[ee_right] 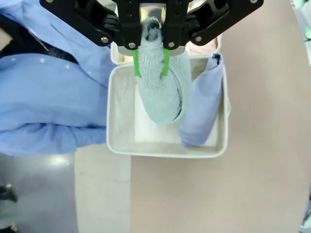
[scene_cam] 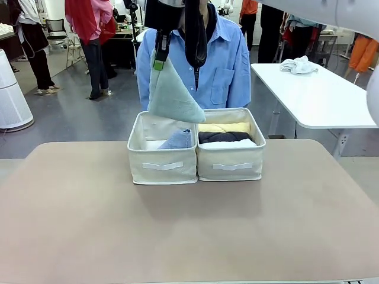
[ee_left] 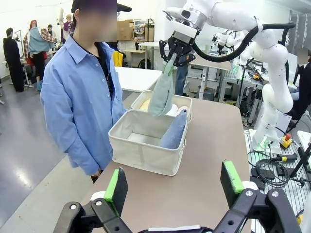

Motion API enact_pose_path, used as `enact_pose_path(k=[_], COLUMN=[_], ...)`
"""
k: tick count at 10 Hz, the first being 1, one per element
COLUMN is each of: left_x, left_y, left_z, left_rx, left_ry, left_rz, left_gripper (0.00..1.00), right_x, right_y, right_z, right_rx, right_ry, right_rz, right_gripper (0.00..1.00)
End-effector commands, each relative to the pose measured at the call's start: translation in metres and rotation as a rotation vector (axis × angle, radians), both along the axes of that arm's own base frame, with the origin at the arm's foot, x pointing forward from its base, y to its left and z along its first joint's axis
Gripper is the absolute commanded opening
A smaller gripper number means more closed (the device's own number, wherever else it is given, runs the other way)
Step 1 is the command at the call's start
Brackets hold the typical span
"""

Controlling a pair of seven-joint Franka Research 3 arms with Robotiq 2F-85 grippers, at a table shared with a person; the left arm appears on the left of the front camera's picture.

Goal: Sort the towels based on their folding style.
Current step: Pick up another triangle-folded towel from the table and place it in the left Fabric basket.

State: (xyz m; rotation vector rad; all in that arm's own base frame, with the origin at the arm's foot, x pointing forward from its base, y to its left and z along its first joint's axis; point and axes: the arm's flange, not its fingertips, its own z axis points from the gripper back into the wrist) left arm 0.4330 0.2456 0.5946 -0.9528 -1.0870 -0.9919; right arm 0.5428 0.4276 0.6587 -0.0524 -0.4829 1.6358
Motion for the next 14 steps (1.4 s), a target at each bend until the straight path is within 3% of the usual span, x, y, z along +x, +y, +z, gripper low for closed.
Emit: enact_pose_path(k=[1,4,14], left_x=[-0.002,-0.002,-0.002], left_y=[0.000,0.000,0.000], left_z=[0.001,0.001,0.001], left_rx=[-0.005,-0.005,-0.005], left_ry=[-0.006,-0.006,-0.006], left_rz=[-0.002,-0.002,-0.002], left_gripper=[1.00,1.00,1.00], right_x=[0.017,0.023,0.022], right_y=[0.010,0.007,0.008], right_z=[0.008,-0.004,-0.017], right_rx=[0.041,0.129,0.100], right_ry=[0.029,0.036,0.034], right_rz=[-0.026,0.023,-0.004], right_gripper=[0.15,0.15,0.15])
